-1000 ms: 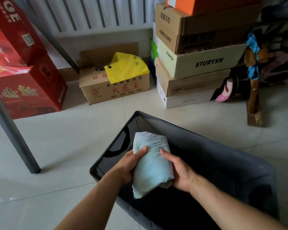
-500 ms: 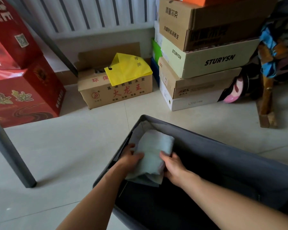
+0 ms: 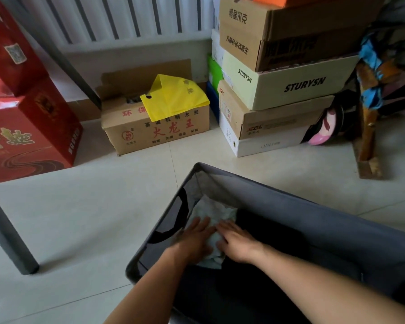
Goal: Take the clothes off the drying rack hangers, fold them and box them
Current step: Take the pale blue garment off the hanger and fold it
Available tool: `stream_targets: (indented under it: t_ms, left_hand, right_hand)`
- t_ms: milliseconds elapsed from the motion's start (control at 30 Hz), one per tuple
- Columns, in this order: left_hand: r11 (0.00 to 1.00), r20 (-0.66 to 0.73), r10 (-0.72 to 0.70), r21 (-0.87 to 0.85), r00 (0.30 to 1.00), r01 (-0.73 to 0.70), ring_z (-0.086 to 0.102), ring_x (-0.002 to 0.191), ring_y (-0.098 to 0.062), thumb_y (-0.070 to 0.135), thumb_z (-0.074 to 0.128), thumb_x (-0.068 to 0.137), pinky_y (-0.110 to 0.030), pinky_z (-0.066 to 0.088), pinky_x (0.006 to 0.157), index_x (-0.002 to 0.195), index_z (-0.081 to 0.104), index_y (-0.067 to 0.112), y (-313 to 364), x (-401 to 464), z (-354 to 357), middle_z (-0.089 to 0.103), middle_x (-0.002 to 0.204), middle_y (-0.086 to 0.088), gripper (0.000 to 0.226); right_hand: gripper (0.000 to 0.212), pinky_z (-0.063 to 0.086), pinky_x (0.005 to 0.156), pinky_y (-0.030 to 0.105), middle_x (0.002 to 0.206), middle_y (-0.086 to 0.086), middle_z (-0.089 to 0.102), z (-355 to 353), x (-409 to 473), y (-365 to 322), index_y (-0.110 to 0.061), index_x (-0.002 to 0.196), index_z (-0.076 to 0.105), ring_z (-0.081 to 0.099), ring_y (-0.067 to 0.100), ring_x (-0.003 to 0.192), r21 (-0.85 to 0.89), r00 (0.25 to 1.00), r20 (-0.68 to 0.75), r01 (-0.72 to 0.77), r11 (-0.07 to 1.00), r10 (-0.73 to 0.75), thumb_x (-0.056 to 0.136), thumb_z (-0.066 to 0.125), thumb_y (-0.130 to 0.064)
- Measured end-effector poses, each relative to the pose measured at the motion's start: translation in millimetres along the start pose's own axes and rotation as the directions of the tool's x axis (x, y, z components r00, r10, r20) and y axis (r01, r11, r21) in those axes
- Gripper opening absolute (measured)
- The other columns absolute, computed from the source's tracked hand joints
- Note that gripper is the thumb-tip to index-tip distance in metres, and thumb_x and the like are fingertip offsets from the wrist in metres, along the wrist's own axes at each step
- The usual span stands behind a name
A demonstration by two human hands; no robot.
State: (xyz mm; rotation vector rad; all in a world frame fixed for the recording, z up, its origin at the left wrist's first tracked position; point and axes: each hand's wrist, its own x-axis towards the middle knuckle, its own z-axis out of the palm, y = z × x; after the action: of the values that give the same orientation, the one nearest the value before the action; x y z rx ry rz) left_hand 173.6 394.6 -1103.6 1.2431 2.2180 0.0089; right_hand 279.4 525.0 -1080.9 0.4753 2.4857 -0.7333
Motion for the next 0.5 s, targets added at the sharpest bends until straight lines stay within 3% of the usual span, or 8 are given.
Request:
stream_targets:
  t_ms: [100,167,233,300,367,500]
  left_hand:
    - [0.929,-0.262,0.013,-0.355,0.965,-0.109,0.014,0.149,-0.019,0.021,0.06,0.095,-0.023,0.012,0.118,0.152,0.022,0.014,-4.9,-6.4,-1.2,0.012,0.154,0.01,0.069]
    - [0.784,-0.429,-0.185,-0.607,0.884,-0.131,0.027,0.143,-0.014,0.015,0.066,0.091,-0.025,0.021,0.117,0.153,0.02,0.017,-10.0,-12.5,-4.5,0.023,0.151,0.01,0.077]
    - [0.636,-0.476,-0.384,-0.757,0.792,-0.147,0.038,0.134,-0.015,0.013,0.066,0.091,-0.032,0.033,0.111,0.153,0.021,0.022,-12.6,-19.3,-9.4,0.032,0.149,0.009,0.077]
    - [0.567,-0.47,-0.48,-0.811,0.74,-0.147,0.044,0.131,-0.02,0.013,0.063,0.092,-0.035,0.037,0.108,0.153,0.023,0.022,-15.8,-25.3,-10.2,0.036,0.151,0.004,0.074]
    - [0.53,-0.468,-0.578,-0.838,0.669,-0.129,0.043,0.134,-0.025,0.013,0.063,0.093,-0.041,0.037,0.11,0.153,0.025,0.02,-25.6,-34.0,-6.7,0.037,0.153,-0.001,0.071]
    - [0.411,-0.398,-0.814,-0.909,0.424,-0.065,0.042,0.135,-0.032,0.012,0.063,0.091,-0.046,0.036,0.111,0.151,0.027,0.02,-56.7,-54.4,3.3,0.038,0.153,-0.008,0.071]
  right_hand:
    - [0.05,0.029,0.113,0.039,0.153,0.0,0.035,-19.2,-12.6,-0.4,-0.025,0.146,0.033,0.032,0.02,0.141,0.088,0.957,-0.267,-0.096,0.991,0.116,0.098,0.044,-0.032]
    - [0.047,0.031,0.109,0.043,0.147,0.002,0.043,-35.3,-23.9,12.8,-0.028,0.142,0.033,0.037,0.021,0.137,0.147,0.847,-0.446,-0.25,0.957,0.29,0.096,0.044,-0.028]
    - [0.055,0.03,0.109,0.046,0.148,0.004,0.04,-50.5,-33.1,25.5,-0.032,0.145,0.027,0.035,0.024,0.137,0.136,0.78,-0.503,-0.355,0.925,0.373,0.094,0.046,-0.025]
    - [0.063,0.028,0.11,0.047,0.152,0.001,0.035,-63.1,-35.7,26.4,-0.037,0.148,0.021,0.032,0.025,0.139,0.002,0.815,-0.487,-0.358,0.934,0.314,0.093,0.046,-0.021]
    - [0.07,0.022,0.113,0.051,0.157,-0.004,0.027,-74.8,-30.4,13.0,-0.041,0.15,0.016,0.026,0.025,0.142,-0.065,0.872,-0.441,-0.267,0.962,0.212,0.092,0.045,-0.016]
    - [0.082,0.015,0.118,0.049,0.161,-0.006,0.012,-89.7,-2.7,-23.5,-0.036,0.154,0.009,0.01,0.02,0.148,-0.07,0.94,-0.342,-0.026,0.997,0.001,0.088,0.043,-0.001]
